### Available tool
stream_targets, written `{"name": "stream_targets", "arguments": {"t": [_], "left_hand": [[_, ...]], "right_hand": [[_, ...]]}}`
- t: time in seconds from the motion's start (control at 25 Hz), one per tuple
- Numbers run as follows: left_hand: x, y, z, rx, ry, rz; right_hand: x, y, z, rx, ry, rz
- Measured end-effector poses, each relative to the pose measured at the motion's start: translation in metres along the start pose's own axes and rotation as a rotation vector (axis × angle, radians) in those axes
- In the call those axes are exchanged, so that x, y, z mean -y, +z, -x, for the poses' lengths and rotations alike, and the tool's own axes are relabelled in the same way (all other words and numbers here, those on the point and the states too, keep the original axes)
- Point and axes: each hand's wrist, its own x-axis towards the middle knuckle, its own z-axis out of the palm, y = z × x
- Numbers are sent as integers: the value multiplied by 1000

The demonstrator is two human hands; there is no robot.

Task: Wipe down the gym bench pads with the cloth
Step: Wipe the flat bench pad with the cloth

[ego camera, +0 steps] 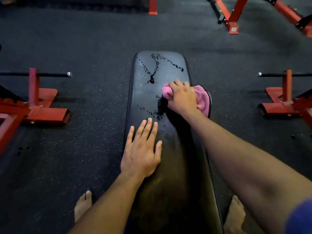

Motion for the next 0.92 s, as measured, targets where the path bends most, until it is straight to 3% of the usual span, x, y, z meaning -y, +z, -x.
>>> {"name": "stream_targets", "arguments": {"t": [0.24, 0.4, 0.52, 0.6, 0.72, 0.92], "left_hand": [[2, -2, -2, 12, 11, 7], [-2, -7, -1, 90, -16, -56], [-4, -29, -37, 17, 14, -174], [-6, -34, -82, -45, 25, -96], [-5, -20, -119, 75, -55, -11], [-7, -14, -108, 157, -78, -68]], "right_hand": [[10, -11, 158, -61, -164, -152], [9, -13, 106, -57, -165, -75], [9, -28, 63, 37, -96, -108], [-12, -39, 69, -33, -55, -286], [-51, -58, 108, -111, 173, -561], [-72, -56, 162, 160, 456, -614]]}}
